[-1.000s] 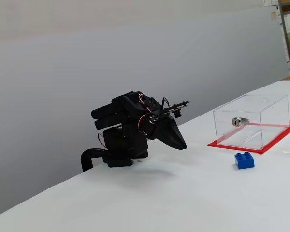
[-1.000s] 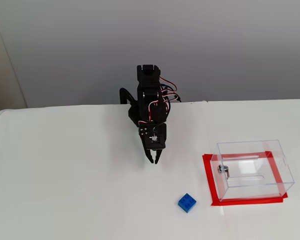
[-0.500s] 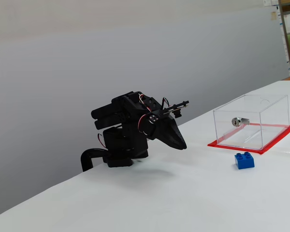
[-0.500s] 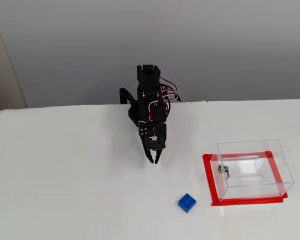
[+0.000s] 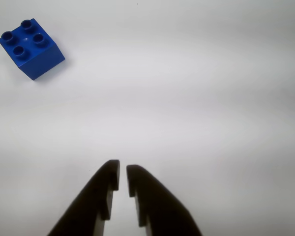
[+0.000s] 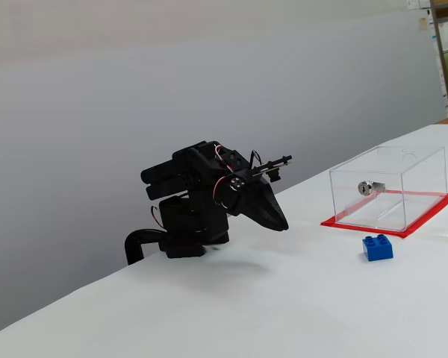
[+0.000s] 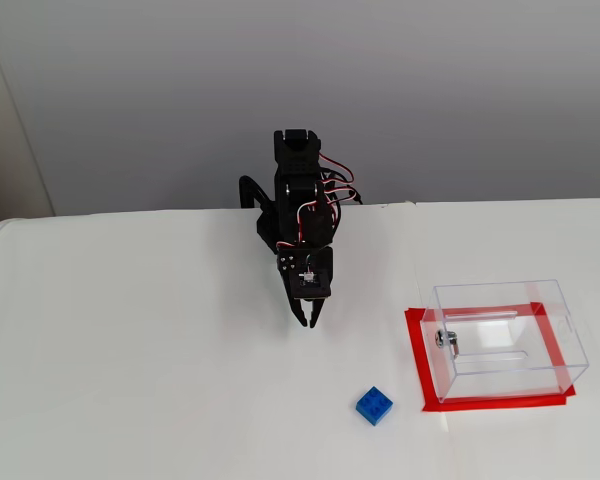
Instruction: Pick the blue lego brick and place it into the transparent box
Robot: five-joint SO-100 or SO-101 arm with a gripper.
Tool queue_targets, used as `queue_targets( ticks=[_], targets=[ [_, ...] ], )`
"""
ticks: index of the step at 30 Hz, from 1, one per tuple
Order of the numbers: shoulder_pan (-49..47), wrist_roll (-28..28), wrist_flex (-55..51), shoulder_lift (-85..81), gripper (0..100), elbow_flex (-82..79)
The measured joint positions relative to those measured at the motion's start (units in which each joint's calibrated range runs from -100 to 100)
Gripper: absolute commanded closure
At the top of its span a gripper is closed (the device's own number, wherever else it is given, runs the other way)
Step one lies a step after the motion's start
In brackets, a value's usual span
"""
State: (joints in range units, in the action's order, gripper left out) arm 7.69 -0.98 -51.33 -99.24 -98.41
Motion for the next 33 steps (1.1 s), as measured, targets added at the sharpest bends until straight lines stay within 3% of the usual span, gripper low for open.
queue_targets(
  ticks=[12, 18, 33],
  targets=[
    [-0.21, 0.05, 0.0, 0.0, 99, 0.0],
    [-7.37, 0.05, 0.0, 0.0, 99, 0.0],
    [-13.57, 0.05, 0.0, 0.25, 99, 0.0]
  ],
)
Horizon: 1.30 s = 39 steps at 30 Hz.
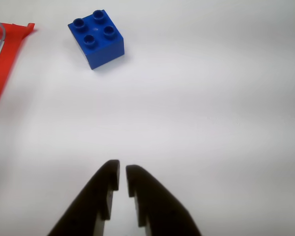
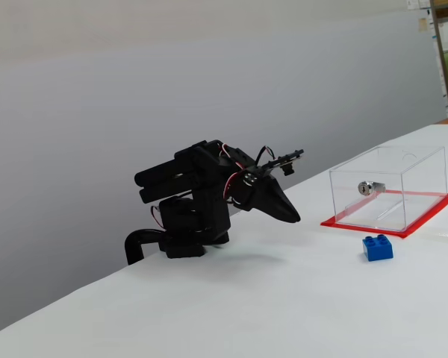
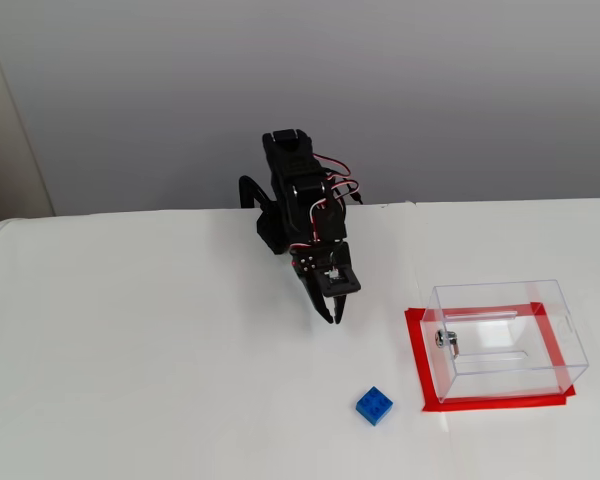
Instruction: Pick the blue lego brick and place it into the transparent box
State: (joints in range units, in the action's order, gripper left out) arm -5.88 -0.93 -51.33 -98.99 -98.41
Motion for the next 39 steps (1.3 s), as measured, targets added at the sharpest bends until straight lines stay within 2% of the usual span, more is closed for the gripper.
queue_targets(
  ticks=[12, 18, 28, 36, 39],
  targets=[
    [-0.96, 0.0, 0.09, 7.61, 98, 5.74],
    [0.11, 0.0, 0.09, 9.22, 98, 13.59],
    [3.53, -0.05, 0.26, 26.47, 98, 28.07],
    [3.53, -1.42, 4.88, 39.24, 98, 35.48],
    [2.99, -2.44, 4.88, 44.99, 90, 39.36]
  ],
)
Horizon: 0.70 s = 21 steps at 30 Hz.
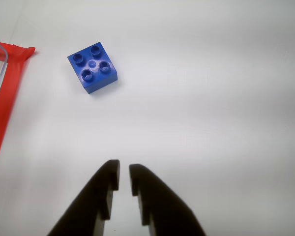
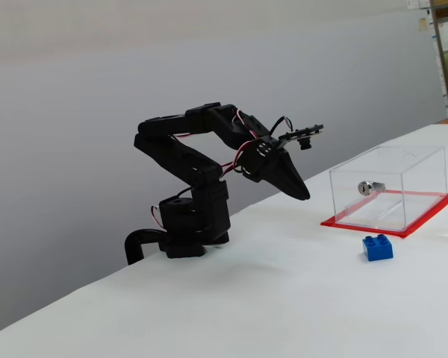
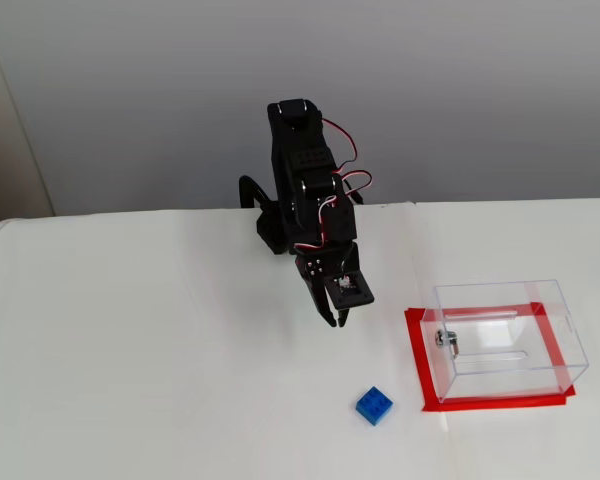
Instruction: Pick the blue lego brick and place it into the transparent box
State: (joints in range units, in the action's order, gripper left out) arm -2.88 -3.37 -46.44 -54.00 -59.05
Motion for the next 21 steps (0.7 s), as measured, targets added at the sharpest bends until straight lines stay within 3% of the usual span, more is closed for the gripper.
queue_targets(
  ticks=[4, 7, 21],
  targets=[
    [-1.92, -3.08, 0.0, 8.96, 71, 6.62],
    [-2.46, -5.57, 0.0, 15.31, 65, 11.83],
    [-2.46, -10.75, -0.77, 34.59, 64, 28.16]
  ],
)
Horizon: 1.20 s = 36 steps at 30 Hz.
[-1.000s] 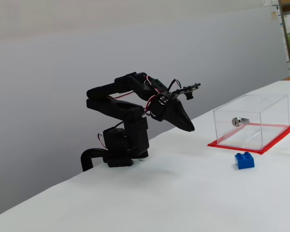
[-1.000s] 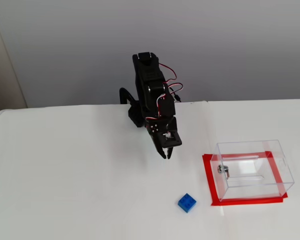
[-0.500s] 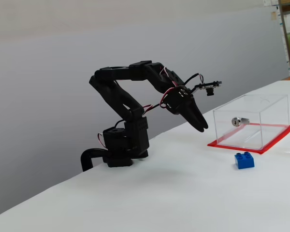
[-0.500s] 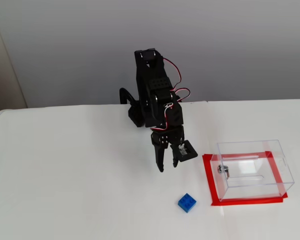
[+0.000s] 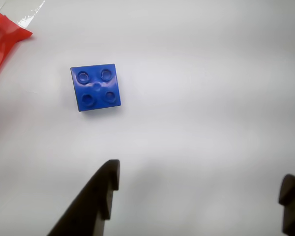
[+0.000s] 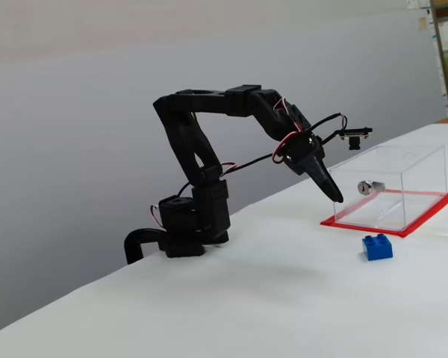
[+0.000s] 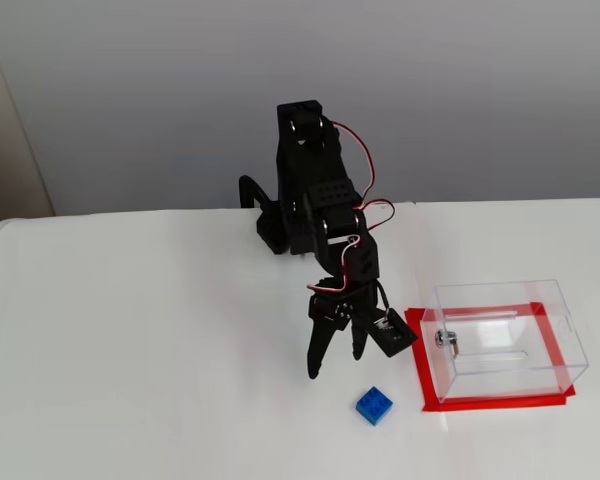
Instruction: Pick the blue lego brick and place it into the transparent box
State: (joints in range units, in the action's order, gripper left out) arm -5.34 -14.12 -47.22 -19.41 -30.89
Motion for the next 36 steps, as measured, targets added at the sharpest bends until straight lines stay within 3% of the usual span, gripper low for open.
queue_targets(
  ticks=[36],
  targets=[
    [-5.98, 3.47, -1.29, 25.88, 64, 17.48]
  ],
)
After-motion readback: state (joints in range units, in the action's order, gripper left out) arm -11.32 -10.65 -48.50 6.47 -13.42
